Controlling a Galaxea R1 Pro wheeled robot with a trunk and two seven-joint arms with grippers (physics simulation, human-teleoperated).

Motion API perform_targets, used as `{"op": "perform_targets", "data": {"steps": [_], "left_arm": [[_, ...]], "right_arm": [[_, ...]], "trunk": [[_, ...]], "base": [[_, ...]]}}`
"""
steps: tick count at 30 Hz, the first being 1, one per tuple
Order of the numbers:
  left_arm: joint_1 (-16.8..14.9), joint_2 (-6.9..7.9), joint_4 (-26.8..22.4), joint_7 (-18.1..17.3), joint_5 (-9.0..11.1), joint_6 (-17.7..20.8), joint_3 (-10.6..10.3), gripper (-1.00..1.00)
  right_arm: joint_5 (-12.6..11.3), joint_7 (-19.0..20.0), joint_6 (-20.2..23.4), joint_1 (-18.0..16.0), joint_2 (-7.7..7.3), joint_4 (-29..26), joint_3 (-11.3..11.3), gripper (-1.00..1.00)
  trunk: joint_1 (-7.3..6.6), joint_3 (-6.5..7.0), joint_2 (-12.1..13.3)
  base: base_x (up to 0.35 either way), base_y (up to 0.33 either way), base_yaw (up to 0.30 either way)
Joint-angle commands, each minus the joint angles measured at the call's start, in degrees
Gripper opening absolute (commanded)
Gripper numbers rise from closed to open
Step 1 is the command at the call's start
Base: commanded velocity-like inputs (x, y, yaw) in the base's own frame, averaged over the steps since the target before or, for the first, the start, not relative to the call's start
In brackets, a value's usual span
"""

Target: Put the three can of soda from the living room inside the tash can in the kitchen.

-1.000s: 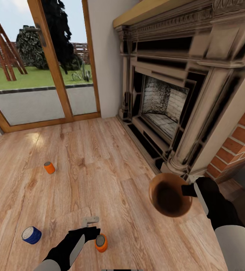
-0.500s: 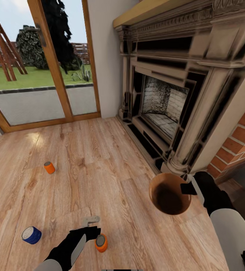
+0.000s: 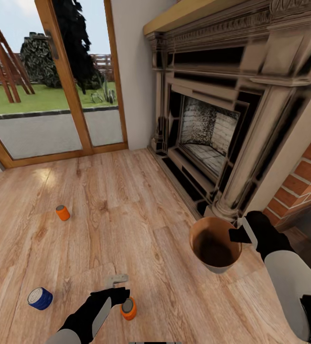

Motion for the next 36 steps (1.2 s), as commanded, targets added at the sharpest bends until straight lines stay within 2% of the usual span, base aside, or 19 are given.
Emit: {"op": "perform_targets", "data": {"steps": [1, 7, 25, 36], "left_arm": [[0.0, -0.01, 0.0, 0.0, 0.0, 0.0, 0.0, 1.00], [0.0, -0.02, 0.0, 0.0, 0.0, 0.0, 0.0, 1.00], [0.0, -0.03, 0.0, 0.1, 0.0, 0.0, 0.0, 1.00], [0.0, -0.10, -0.1, 0.1, 0.0, 0.0, 0.0, 1.00]], "right_arm": [[-0.8, 0.2, 0.0, -0.3, 0.00, 0.4, -0.1, -1.00], [-0.8, 0.2, 0.0, -1.1, -0.03, 2.3, -0.1, -1.00], [-0.8, 0.2, 0.0, -1.3, 0.07, 3.3, -0.4, -1.00], [-0.8, 0.2, 0.0, -1.3, -0.01, 3.3, -0.4, -1.00]], "trunk": [[-0.01, 0.01, 0.0], [-0.01, 0.01, 0.0], [3.95, -3.23, -7.2], [3.97, -3.45, -7.2]], "base": [[0.000, 0.000, 0.000], [0.000, 0.000, 0.000], [0.000, 0.000, 0.000], [0.000, 0.000, 0.000]]}}
